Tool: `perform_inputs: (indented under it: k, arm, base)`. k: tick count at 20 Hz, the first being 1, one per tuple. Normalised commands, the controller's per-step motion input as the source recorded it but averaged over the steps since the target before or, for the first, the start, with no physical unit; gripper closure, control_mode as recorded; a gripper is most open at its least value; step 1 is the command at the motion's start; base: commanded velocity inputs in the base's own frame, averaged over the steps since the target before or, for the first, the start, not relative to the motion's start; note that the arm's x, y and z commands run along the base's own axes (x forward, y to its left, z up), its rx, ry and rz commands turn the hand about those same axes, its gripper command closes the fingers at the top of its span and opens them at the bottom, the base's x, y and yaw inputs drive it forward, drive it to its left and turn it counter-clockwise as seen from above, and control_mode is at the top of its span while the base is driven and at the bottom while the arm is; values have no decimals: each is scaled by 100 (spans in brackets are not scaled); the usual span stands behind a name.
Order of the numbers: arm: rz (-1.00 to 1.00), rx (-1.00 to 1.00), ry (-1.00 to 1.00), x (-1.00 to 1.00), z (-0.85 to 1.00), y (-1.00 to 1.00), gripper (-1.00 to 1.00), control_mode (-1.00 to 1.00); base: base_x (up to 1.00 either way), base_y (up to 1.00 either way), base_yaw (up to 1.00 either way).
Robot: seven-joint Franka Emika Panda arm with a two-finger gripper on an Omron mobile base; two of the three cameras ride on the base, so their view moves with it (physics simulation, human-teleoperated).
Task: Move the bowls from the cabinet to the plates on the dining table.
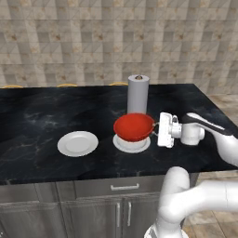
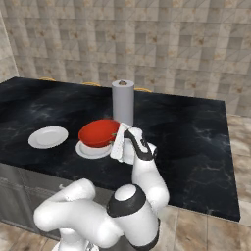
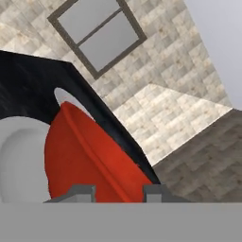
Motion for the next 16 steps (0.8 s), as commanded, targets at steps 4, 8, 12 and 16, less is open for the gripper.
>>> perform_inputs:
  k: [4,8,12,16]
  arm:
    - [12,6,0,-8,-1,0,100,-100]
    - [13,3,0,0,-11,0,100,-100]
    - [14,3,0,0,-14,0,100,-100]
    - [13,0,0,0,-23,0,100,-100]
  base:
    - [0,0,0]
    - [0,0,0]
    - [0,0,0]
    - [0,0,0]
